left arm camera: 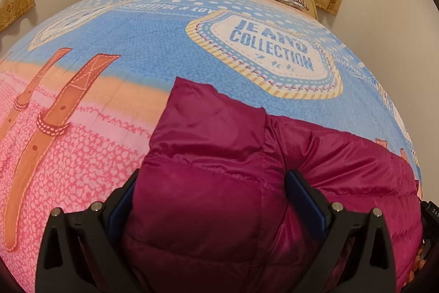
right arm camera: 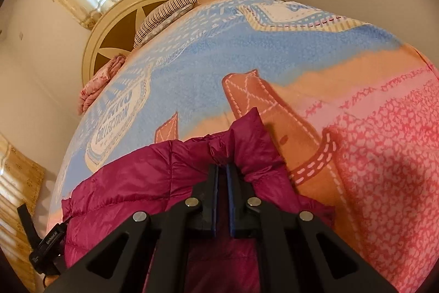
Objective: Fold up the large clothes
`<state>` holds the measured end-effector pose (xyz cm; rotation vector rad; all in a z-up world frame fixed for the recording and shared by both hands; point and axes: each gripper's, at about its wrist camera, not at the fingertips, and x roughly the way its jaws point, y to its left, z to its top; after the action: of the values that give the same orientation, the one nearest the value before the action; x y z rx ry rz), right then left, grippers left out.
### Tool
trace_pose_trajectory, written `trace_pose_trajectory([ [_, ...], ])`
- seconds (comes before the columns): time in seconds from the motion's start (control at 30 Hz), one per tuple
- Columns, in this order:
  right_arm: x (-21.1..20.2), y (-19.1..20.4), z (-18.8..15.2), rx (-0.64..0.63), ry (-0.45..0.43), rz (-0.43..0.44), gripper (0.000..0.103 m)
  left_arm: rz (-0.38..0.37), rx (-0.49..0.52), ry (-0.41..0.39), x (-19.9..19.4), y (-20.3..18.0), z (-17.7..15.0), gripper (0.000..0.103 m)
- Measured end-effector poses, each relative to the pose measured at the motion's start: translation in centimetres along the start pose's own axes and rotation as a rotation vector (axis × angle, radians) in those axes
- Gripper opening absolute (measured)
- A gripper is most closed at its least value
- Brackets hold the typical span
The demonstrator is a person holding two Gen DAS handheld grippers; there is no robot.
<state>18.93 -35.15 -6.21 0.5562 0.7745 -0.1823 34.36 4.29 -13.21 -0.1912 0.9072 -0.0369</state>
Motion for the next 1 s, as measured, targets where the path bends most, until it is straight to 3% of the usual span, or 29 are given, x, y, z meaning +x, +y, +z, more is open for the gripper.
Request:
trace_pose_trajectory([
  [0.07, -0.3, 1.3, 0.2, -0.050, 0.023, -0.077, 0.004, -0.012, 0.004, 0.020, 0.0, 0.1, 0.1, 0.102],
  [0.13, -2.4, 3.5, 0.3, -0.113, -0.023, -0.160, 0.004, -0.036, 0.024, 0.056, -0.5, 0.4, 0.3, 0.101],
  [0.2, -6.3, 6.0, -0.7, -0.152, -0.117, -0.077, 0.004, -0.097, 0.024, 0.047, -2.4, 1.1, 0.2, 0.101],
  [0.33, -9.7, 11.6, -4.5, -0.247, -0.094, 0.034, 0.004, -0.221, -0.029, -0.031, -8.0, 4.2, -1.5, 0.101],
  [0.4, -10.0, 14.6, -7.7, -0.289, -0.047, 0.131, 0.004, -0.233, -0.046, -0.071, -10.3, 5.4, -3.0, 0.101],
  [0.5, -8.8, 17.0, -11.1, -0.310, -0.029, 0.155, 0.004, -0.218, -0.076, -0.102, -12.6, 7.3, -5.5, 0.101],
  [0.63, -5.0, 16.8, -13.7, -0.231, 0.044, 0.142, 0.004, -0.242, -0.133, -0.102, -13.4, 9.0, -8.6, 0.101],
  [0.73, -3.2, 15.5, -14.7, -0.226, 0.044, 0.129, 0.004, -0.251, -0.139, -0.094, -13.0, 8.8, -9.8, 0.101],
  [0.87, -2.7, 15.1, -15.0, -0.229, 0.038, 0.136, 0.004, -0.351, -0.220, -0.041, -11.1, 8.0, -11.1, 0.103],
  [0.93, -2.6, 15.0, -15.0, -0.220, 0.041, 0.147, 0.003, -0.331, -0.172, -0.090, -11.1, 6.6, -11.3, 0.103],
  [1.0, -2.4, 14.7, -15.0, -0.206, 0.043, 0.164, 0.003, -0.337, -0.155, -0.078, -10.7, 5.7, -11.0, 0.103],
])
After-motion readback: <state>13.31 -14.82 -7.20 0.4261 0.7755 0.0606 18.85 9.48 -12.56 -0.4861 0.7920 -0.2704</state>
